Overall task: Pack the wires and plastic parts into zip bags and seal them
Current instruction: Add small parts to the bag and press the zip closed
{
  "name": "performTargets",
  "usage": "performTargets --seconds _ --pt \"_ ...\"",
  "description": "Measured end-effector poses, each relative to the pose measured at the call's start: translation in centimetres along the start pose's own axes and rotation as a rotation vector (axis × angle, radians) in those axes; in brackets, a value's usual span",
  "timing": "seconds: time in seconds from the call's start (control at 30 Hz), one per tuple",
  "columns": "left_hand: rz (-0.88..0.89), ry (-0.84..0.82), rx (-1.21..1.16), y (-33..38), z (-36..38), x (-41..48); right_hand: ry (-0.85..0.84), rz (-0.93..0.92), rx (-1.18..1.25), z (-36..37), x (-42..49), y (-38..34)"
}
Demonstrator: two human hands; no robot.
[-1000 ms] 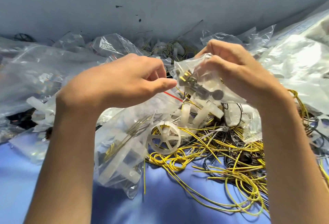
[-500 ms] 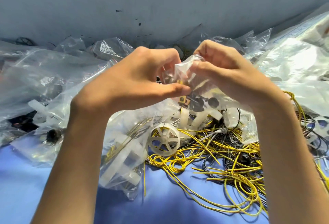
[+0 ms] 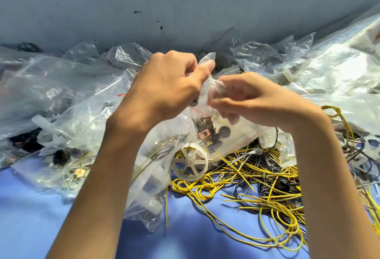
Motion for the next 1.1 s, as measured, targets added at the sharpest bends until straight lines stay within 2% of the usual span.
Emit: performTargets --seconds 0.13,0.23,0.3,0.4,0.57,0.63,0.7,0.73,0.8,0.9,1.0,1.1 --pt "-0.043 -0.203 -0.053 -0.7 1.7 -0.2 0.084 0.01 -0.057 -1.3 0.0 0.3" --pt "0.032 -0.343 -0.084 0.0 2.8 -0.9 0.144 0.016 -0.18 -1.8 0.0 0.6" --pt "0.075 -0.365 -0.113 0.4 3.1 -1.0 0.15 0.018 -0.207 -1.7 0.1 0.5" --pt "0.086 -0.297 -0.22 0.7 2.7 -0.7 0.122 0.025 -0.16 -1.1 0.3 0.5" --pt "-0.001 -0.135 -0.255 -1.3 1.0 0.3 0.122 0.023 0.167 -0.7 0.3 0.1" --pt "-0.047 -0.017 -0.197 -2.4 -0.4 0.8 0.099 0.019 0.215 -0.6 0.1 -0.2" --pt "-0.064 0.026 -0.245 -2.7 -1.1 0.9 0.068 0.008 0.199 -0.4 -0.1 -0.5" --pt "-0.054 -0.019 -0.301 -2.7 -1.0 0.9 0.067 0.0 0.16 -0.5 -0.2 -0.5" --pt "-0.015 -0.245 -0.329 -2.5 0.5 0.2 0.089 0.008 0.075 -0.8 -0.1 -0.2" --pt "-0.002 -0.613 -0.038 -4.0 2.7 -2.0 0.147 0.039 0.009 -1.8 -0.2 0.7" --pt "-0.071 -0.773 0.205 -5.7 4.0 -3.2 0.239 0.05 -0.013 -3.1 -0.5 1.2" --pt "-0.046 -0.893 0.122 -3.9 5.9 -4.3 0.352 0.067 -0.039 -4.5 -0.8 1.5"
Point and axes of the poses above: each hand's wrist, its own x-axis towards the middle knuckle, its own z-axis out of the palm, y = z × x, the point moved 10 cm from there along x, towards the middle knuckle, and after that the axes turned 2 degrees about -z, right-handed, at the moved point
